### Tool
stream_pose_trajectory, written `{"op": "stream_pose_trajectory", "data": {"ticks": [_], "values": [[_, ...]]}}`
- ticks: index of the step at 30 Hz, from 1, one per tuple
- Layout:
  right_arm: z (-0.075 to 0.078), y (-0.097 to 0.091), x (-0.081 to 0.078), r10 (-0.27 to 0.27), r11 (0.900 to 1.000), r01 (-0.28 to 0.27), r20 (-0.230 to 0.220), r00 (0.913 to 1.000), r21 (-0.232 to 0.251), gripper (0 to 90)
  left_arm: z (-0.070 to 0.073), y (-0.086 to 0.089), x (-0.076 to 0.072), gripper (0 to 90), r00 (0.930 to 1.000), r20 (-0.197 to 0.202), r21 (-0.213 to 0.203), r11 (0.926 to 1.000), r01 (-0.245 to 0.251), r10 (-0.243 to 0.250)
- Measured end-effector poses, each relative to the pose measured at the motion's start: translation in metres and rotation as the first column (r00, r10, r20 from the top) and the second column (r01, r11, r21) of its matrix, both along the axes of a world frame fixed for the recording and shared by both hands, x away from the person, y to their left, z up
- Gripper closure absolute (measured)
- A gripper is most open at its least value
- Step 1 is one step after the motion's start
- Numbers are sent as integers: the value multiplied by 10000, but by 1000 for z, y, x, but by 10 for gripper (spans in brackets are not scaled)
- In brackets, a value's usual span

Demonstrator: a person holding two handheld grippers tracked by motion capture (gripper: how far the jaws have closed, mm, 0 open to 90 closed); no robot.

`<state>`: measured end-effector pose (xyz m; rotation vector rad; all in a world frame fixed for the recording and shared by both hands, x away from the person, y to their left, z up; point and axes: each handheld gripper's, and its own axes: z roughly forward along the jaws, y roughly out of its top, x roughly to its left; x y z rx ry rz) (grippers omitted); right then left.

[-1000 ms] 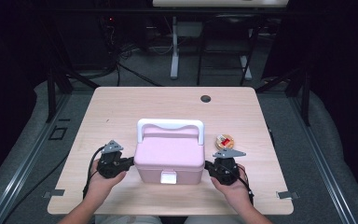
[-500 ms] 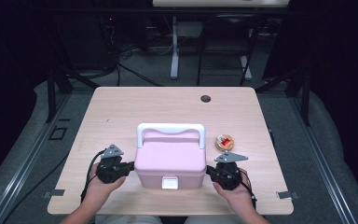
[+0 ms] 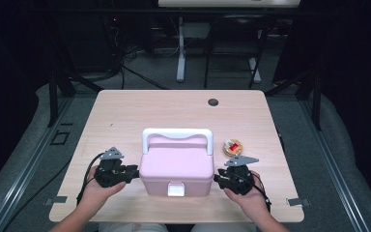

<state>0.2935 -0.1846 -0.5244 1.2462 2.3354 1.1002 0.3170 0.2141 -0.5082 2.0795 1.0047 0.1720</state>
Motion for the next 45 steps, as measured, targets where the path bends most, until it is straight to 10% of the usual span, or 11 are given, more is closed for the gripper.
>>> {"op": "stream_pose_trajectory", "data": {"ticks": [16, 45], "values": [[30, -8, 4, 698, 9973, -698, -10, 9976, -237, 467, 28, 15, -1, 507, 9987, 187, 146, 9988, 471, -474], [77, -13, 6, 1465, 9880, -1470, -138, 9891, -465, 436, 65, 17, 3, 501, 9943, 499, 229, 9954, 933, -943]]}}
